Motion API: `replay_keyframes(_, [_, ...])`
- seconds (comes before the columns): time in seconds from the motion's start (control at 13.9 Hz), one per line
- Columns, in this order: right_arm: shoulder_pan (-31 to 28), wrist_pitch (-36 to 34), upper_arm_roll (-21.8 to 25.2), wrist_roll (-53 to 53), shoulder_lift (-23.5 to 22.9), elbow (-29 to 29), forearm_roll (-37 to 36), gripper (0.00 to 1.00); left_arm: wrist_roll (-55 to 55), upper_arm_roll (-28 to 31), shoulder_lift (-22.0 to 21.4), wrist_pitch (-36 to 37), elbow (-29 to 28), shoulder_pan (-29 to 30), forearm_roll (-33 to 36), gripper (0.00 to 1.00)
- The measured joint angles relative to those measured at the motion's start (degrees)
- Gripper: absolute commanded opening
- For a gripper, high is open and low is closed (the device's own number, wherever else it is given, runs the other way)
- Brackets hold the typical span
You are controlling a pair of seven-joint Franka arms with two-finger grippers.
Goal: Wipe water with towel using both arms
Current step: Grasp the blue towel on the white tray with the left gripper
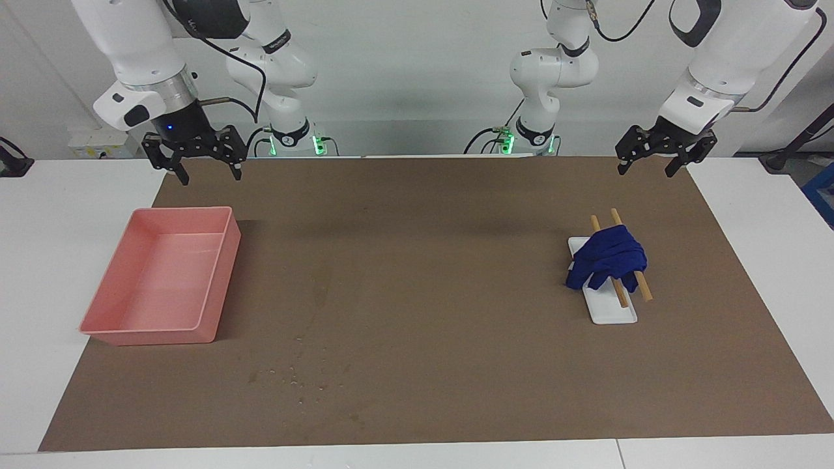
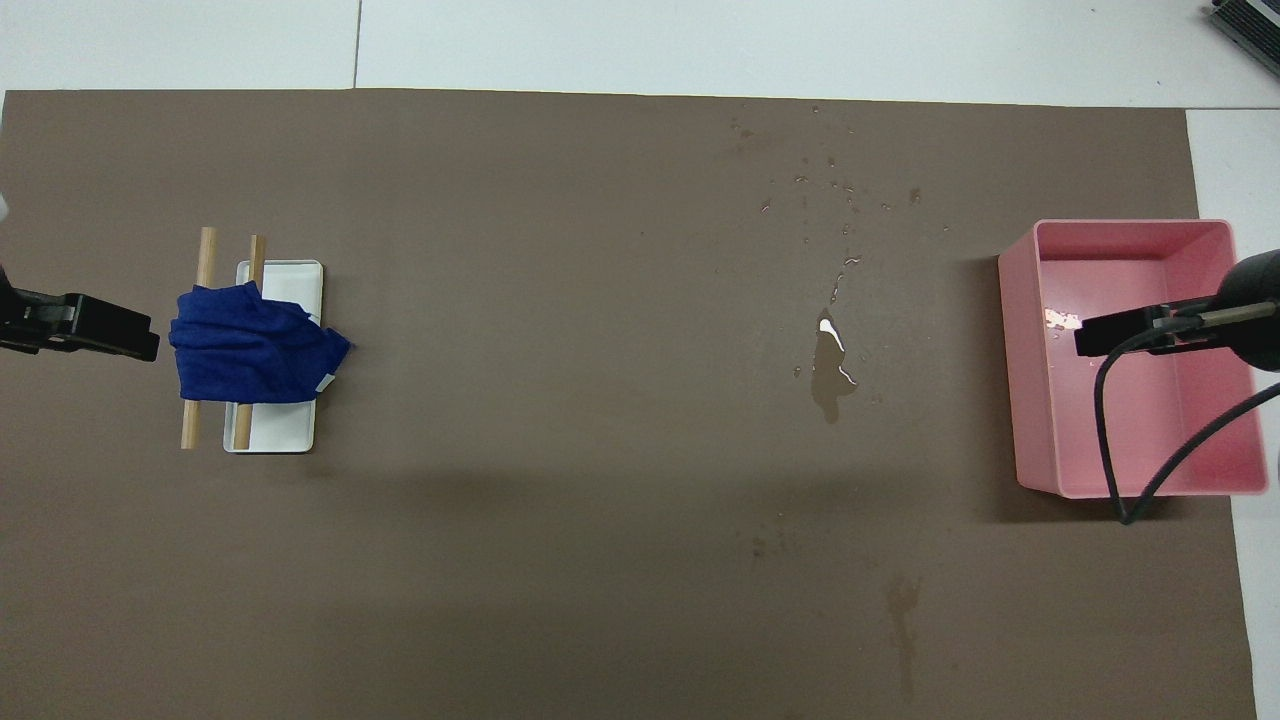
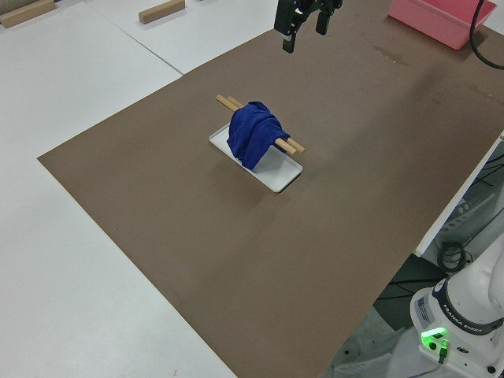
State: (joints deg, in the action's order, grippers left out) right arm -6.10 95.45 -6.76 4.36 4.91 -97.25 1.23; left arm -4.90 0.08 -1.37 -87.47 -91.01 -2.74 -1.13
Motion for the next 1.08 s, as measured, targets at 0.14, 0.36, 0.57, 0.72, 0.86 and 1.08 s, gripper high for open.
replay_keyframes(0.14, [0.0, 0.0, 0.0, 0.0, 0.0, 0.0, 0.0, 1.00, 0.0, 0.0, 0.0, -0.4, 0.0, 0.0, 0.0, 1.00])
replay_keyframes(0.36, [0.0, 0.0, 0.0, 0.0, 0.0, 0.0, 0.0, 1.00, 0.0, 0.1, -0.2, -6.1, -1.5, 0.0, 0.0, 1.00])
replay_keyframes(0.57, [0.0, 0.0, 0.0, 0.0, 0.0, 0.0, 0.0, 1.00, -3.5, 0.6, -1.5, -21.0, -10.3, 0.4, 0.0, 1.00])
replay_keyframes(0.72, [0.0, 0.0, 0.0, 0.0, 0.0, 0.0, 0.0, 1.00, -7.8, 1.0, -1.4, -28.8, -15.8, 1.7, 0.0, 1.00])
replay_keyframes(0.86, [0.0, 0.0, 0.0, 0.0, 0.0, 0.0, 0.0, 1.00, -11.9, 1.1, 0.0, -35.8, -20.0, 3.3, 0.0, 1.00])
replay_keyframes(1.08, [0.0, 0.0, 0.0, 0.0, 0.0, 0.0, 0.0, 1.00, -13.7, 1.0, 3.0, -45.5, -25.3, 3.8, 0.0, 0.99])
